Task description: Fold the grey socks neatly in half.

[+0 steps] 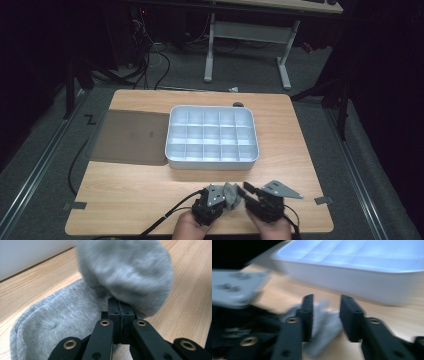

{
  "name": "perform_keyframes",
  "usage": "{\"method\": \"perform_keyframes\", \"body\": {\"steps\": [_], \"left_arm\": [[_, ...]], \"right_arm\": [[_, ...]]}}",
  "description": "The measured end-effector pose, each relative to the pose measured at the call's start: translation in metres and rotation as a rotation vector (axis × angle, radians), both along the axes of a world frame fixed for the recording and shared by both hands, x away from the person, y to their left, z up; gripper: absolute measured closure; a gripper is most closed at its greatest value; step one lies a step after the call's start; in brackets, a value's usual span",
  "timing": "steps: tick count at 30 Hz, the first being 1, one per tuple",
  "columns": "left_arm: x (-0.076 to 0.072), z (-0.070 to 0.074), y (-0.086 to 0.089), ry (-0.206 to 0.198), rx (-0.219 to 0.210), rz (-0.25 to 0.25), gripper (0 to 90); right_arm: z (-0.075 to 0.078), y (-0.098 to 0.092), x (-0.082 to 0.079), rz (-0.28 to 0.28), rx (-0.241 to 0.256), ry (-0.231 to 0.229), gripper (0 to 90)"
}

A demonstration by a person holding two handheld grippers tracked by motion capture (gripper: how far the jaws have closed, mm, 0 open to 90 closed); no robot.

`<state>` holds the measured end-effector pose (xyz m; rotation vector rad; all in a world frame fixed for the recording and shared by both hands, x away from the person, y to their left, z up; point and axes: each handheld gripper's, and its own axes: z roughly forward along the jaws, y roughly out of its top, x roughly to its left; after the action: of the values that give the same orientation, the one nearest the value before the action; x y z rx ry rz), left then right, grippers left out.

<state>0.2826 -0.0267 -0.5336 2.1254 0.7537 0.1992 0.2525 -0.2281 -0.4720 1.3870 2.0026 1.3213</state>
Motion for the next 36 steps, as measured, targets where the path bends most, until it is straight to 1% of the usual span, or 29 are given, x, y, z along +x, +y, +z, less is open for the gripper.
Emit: {"method": "perform_keyframes", "body": {"steps": [1,2,3,4,5,6,8,10,12,14,15,17,19,20,21,25,26,28,29,32,34,35,36], "left_arm": [[0.0,0.0,0.0,0.001,-0.001,0.0,90.0],[0.0,0.0,0.0,0.002,-0.002,0.0,90.0],[0.0,0.0,0.0,0.003,-0.002,0.0,90.0],[0.0,0.0,0.0,0.003,-0.003,0.0,90.0],[0.0,0.0,0.0,0.004,-0.004,0.001,90.0],[0.0,0.0,0.0,0.003,-0.003,0.001,90.0],[0.0,0.0,0.0,0.002,-0.001,0.002,90.0],[0.0,0.0,0.0,0.003,-0.002,0.002,90.0],[0.0,0.0,0.0,0.004,-0.004,0.001,90.0],[0.0,0.0,0.0,0.004,-0.004,0.001,90.0],[0.0,0.0,0.0,0.003,-0.003,0.001,90.0],[0.0,0.0,0.0,0.002,-0.002,0.001,90.0],[0.0,0.0,0.0,0.001,-0.001,0.001,90.0],[0.0,0.0,0.0,0.002,-0.001,0.001,90.0],[0.0,0.0,0.0,0.002,-0.002,0.001,90.0],[0.0,0.0,0.0,0.003,-0.003,0.001,90.0],[0.0,0.0,0.0,0.003,-0.003,0.001,90.0],[0.0,0.0,0.0,0.004,-0.003,0.001,90.0],[0.0,0.0,0.0,0.004,-0.004,0.001,90.0],[0.0,0.0,0.0,0.004,-0.004,0.001,90.0],[0.0,0.0,0.0,0.004,-0.004,0.001,90.0],[0.0,0.0,0.0,0.004,-0.004,0.001,90.0],[0.0,0.0,0.0,0.003,-0.003,0.001,90.0]], "right_arm": [[-0.004,-0.011,0.0,-0.076,-0.058,0.002,81.1],[-0.013,-0.021,0.002,-0.123,-0.09,0.057,84.8],[-0.025,-0.026,0.005,-0.127,-0.122,0.104,86.5],[-0.036,-0.025,0.005,-0.119,-0.175,0.142,88.0],[-0.045,-0.022,0.005,-0.097,-0.212,0.169,88.4],[-0.051,-0.019,0.004,-0.091,-0.224,0.188,88.3],[-0.055,-0.017,0.002,-0.098,-0.221,0.172,87.9],[-0.055,-0.019,0.001,-0.11,-0.224,0.168,84.2],[-0.055,-0.021,-0.001,-0.105,-0.227,0.167,82.9],[-0.056,-0.02,-0.002,-0.096,-0.243,0.15,83.1],[-0.056,-0.019,-0.004,-0.092,-0.238,0.147,83.7],[-0.058,-0.017,-0.005,-0.061,-0.213,0.146,85.8],[-0.058,-0.013,-0.003,-0.027,-0.174,0.158,86.0],[-0.059,-0.01,-0.001,-0.009,-0.151,0.165,86.0],[-0.058,-0.007,0.0,0.007,-0.124,0.163,86.0],[-0.05,0.005,0.003,0.047,-0.095,0.145,86.2],[-0.048,0.007,0.004,0.057,-0.097,0.139,86.2],[-0.045,0.011,0.005,0.068,-0.094,0.125,86.2],[-0.043,0.013,0.006,0.071,-0.087,0.123,86.1],[-0.036,0.018,0.007,0.087,-0.066,0.094,86.0],[-0.033,0.021,0.008,0.096,-0.068,0.075,84.6],[-0.031,0.021,0.009,0.093,-0.081,0.063,84.5],[-0.031,0.021,0.01,0.089,-0.086,0.064,84.6]]}}
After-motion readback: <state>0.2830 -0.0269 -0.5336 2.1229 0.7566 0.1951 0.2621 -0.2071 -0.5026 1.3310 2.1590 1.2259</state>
